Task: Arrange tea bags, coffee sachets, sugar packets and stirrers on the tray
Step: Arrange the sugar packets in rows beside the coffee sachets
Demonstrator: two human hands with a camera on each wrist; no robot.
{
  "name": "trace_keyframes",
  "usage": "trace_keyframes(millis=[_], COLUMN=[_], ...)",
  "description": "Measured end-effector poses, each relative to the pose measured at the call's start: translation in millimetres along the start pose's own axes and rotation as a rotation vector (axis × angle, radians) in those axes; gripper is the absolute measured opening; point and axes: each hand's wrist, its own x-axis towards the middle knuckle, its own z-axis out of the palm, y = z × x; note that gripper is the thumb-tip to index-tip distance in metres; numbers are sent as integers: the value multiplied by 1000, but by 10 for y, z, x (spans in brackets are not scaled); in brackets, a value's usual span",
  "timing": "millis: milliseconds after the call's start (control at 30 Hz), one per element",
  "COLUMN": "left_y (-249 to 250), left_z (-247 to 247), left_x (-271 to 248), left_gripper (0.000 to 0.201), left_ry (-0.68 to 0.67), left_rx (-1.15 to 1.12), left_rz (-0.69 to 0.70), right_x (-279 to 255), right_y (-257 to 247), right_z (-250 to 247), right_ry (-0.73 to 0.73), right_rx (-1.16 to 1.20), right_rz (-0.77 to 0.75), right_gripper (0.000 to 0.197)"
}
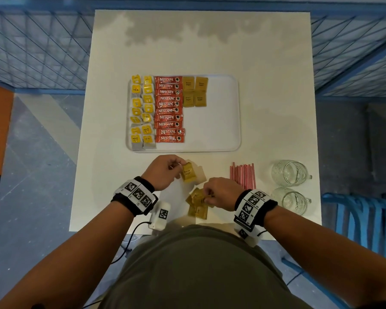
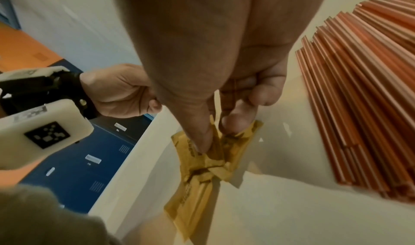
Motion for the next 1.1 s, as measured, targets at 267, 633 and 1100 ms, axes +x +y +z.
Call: trace_keyframes(millis=[267, 633, 1100], left_y=[172, 422, 702], left_z=[-110, -385, -679], left_x=[66, 403, 1094], left_gripper=[17, 10, 6], left_ry=[42, 104, 180], left_rx=[-49, 98, 278], left_rz=[33, 140, 93], right_x=[-16, 157, 808], right_y=[39, 43, 224], right_z=[-250, -896, -1703], right_ry=[79, 262, 389], right_rx=[214, 336, 70], right_rz=[-3, -31, 58], right_gripper=[6, 9, 21])
